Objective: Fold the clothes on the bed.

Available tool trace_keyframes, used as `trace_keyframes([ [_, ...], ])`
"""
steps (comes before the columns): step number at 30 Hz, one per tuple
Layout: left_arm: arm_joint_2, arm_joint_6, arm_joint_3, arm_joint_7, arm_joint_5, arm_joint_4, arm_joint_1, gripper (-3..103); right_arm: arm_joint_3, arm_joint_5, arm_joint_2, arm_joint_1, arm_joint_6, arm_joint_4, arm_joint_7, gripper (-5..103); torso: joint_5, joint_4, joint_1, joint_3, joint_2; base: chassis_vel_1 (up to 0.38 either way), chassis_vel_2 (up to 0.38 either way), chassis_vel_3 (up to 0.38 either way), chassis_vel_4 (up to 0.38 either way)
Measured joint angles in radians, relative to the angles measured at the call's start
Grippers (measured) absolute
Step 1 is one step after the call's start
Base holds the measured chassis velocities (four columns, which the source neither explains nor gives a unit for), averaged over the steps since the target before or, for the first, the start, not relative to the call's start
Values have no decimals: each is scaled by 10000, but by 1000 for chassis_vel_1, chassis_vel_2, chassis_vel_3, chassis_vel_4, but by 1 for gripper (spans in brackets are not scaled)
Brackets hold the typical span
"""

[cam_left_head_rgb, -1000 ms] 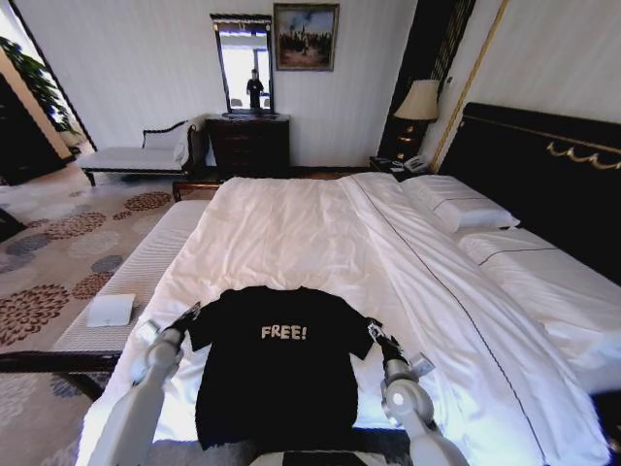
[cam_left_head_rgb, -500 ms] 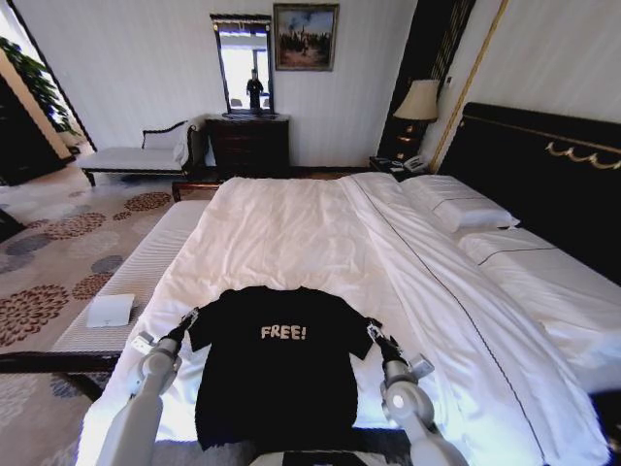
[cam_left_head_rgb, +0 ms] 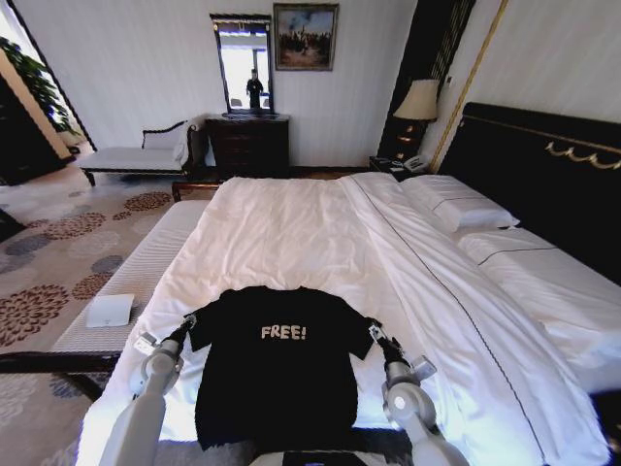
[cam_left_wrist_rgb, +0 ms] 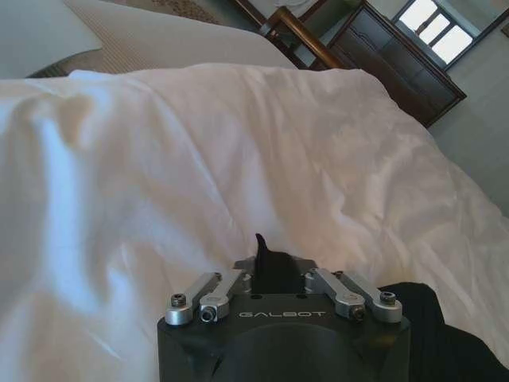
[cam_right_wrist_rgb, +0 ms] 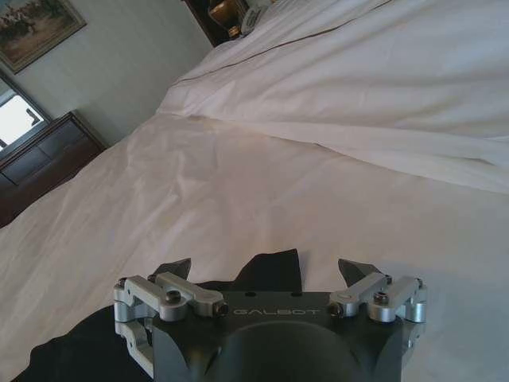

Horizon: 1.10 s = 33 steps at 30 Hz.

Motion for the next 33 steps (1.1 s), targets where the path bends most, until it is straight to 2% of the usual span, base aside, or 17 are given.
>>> trace_keyframes([
  [4,91,0,-112,20,-114,16,-32,6,2,-11,-8,15,-1,-10,21,100,0,0,0,0,0,0,0,0,0],
  [6,107,0,-117,22,-122,22,-34,6,8,-11,-13,20,-2,-13,23,100,0,0,0,0,0,0,0,0,0],
  [8,130,0,-127,27,-135,42,-45,1,17,-11,-17,34,-3,-28,31,100,0,0,0,0,0,0,0,0,0],
  [21,397,35,-425,42,-356,72,-17,0,2,-18,-15,124,-12,-78,57,100,0,-1,0,0,0,0,0,0,0],
  [32,328,26,-482,-3,-322,125,-14,0,32,58,-101,213,-19,-97,58,100,-1,-2,0,0,0,0,0,0,0],
  [33,328,18,-504,-8,-313,93,7,-3,46,106,-137,248,-20,-118,56,100,-1,-2,0,0,0,0,0,0,0],
])
